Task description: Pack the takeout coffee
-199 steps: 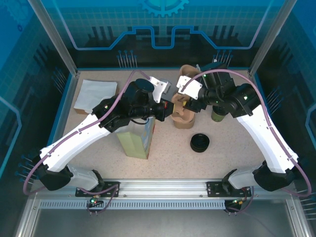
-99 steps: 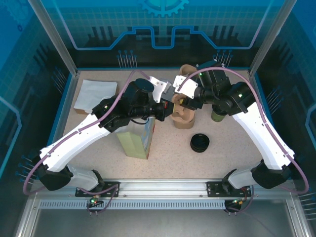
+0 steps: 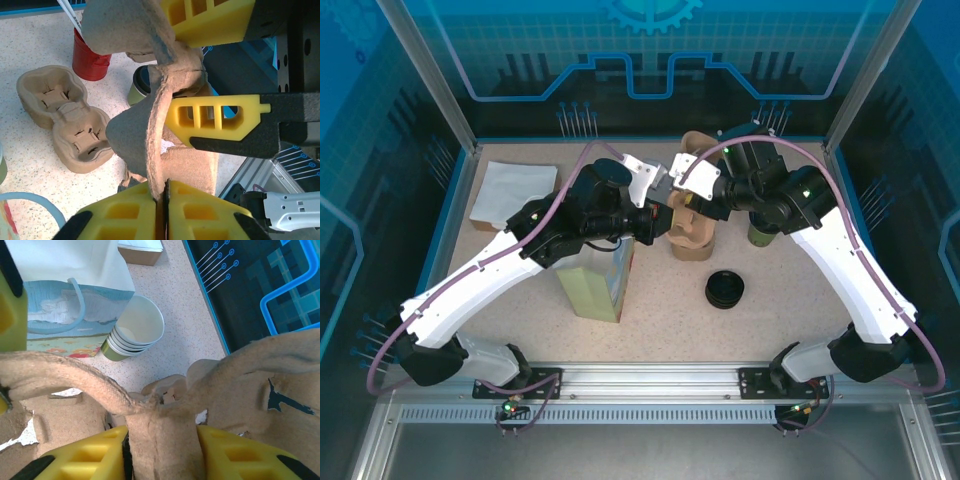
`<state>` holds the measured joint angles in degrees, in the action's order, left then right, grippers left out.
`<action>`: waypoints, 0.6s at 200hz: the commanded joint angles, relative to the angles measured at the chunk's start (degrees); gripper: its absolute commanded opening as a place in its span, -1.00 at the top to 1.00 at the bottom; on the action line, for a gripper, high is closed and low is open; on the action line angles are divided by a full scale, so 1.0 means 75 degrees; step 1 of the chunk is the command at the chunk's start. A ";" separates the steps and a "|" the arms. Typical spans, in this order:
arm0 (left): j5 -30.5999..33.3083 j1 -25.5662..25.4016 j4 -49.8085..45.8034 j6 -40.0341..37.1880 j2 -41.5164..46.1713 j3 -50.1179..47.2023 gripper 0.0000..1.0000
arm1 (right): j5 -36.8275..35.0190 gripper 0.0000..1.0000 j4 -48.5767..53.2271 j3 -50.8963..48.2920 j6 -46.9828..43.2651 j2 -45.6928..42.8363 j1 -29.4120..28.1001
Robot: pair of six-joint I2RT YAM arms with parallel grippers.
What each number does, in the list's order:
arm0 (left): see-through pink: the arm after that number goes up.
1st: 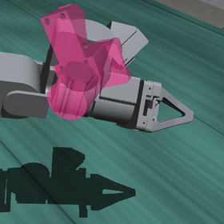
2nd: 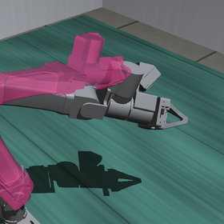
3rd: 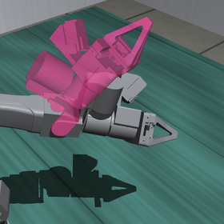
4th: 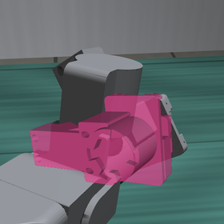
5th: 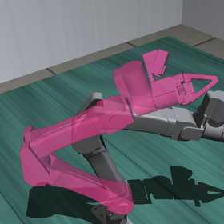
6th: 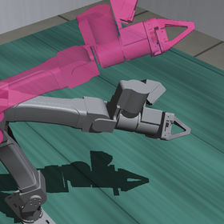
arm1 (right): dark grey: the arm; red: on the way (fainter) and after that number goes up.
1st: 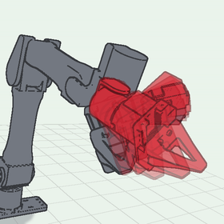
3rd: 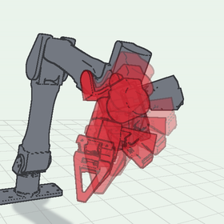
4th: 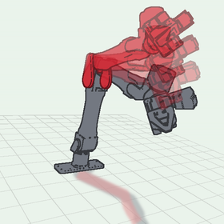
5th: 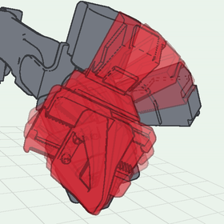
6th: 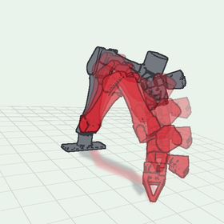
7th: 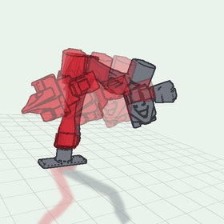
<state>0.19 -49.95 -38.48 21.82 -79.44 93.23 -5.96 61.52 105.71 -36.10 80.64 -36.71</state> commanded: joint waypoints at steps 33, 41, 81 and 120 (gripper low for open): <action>0.0036 -0.0055 -0.0093 -0.0213 0.0140 0.0272 0.45 | 0.0017 0.30 -0.0110 -0.0210 0.0007 -0.0087 0.0008; 0.0078 -0.0057 -0.0139 -0.0226 0.0201 0.0272 0.38 | 0.0015 0.30 -0.0126 -0.0240 0.0008 -0.0115 0.0019; 0.0361 -0.0031 -0.0661 -0.0319 0.0672 0.0322 0.11 | 0.0003 0.31 -0.0232 -0.0412 0.0078 -0.0242 0.0087; 0.0668 0.0347 -0.1365 -0.0185 0.1486 -0.0051 -0.11 | -0.0055 0.31 -0.0356 -0.0574 0.0240 -0.0401 0.0192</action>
<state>2.66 -49.43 -44.03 20.43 -73.25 93.32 -6.02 60.58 102.26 -35.94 79.92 -36.18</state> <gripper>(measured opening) 0.543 0.347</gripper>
